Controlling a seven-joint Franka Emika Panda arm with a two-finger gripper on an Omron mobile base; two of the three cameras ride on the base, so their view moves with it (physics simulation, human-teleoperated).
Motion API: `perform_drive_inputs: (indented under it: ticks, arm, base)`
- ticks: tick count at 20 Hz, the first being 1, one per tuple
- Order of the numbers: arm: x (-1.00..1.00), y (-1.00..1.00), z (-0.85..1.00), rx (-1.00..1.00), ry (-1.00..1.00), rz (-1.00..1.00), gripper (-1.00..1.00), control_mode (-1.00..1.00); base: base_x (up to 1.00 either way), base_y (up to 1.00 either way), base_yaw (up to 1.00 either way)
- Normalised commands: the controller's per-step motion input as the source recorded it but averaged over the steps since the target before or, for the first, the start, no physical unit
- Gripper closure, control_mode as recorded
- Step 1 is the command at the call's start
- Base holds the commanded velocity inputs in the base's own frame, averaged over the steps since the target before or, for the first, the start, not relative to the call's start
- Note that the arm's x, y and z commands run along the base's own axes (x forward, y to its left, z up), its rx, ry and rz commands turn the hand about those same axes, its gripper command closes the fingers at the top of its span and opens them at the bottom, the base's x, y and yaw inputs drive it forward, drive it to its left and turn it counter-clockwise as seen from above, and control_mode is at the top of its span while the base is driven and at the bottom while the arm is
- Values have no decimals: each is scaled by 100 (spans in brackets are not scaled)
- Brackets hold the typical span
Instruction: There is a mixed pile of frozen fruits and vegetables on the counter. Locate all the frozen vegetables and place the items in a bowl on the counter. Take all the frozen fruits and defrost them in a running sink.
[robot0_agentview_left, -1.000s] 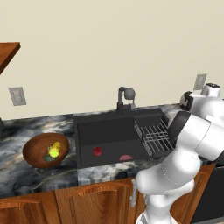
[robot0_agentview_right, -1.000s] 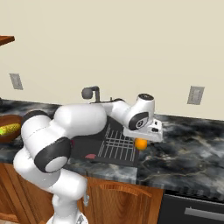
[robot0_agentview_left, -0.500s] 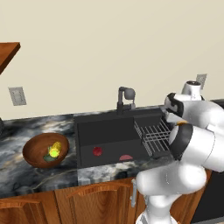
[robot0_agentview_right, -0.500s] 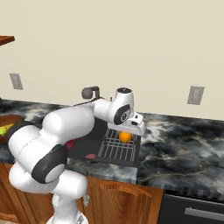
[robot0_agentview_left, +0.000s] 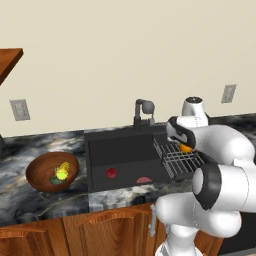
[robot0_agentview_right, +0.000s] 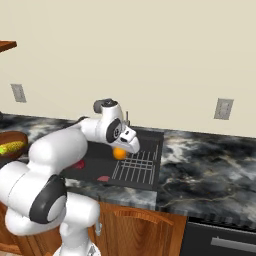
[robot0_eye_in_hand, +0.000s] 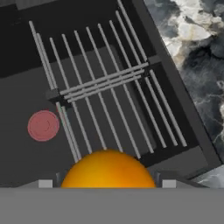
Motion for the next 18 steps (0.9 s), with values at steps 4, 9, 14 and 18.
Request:
perform_drive_inputs:
  ticks: [4, 9, 14, 18]
  arm:
    - [33, 83, -5, -1, -2, -8, 100, -100]
    - [50, 77, -11, 1, 4, 2, 100, -100]
    - [43, 75, -15, 2, 6, 7, 100, -100]
    - [38, 67, -22, 3, 7, 7, 100, -100]
  base:
    - [0, 0, 0]
    - [0, 0, 0]
    - [0, 0, 0]
    - [0, 0, 0]
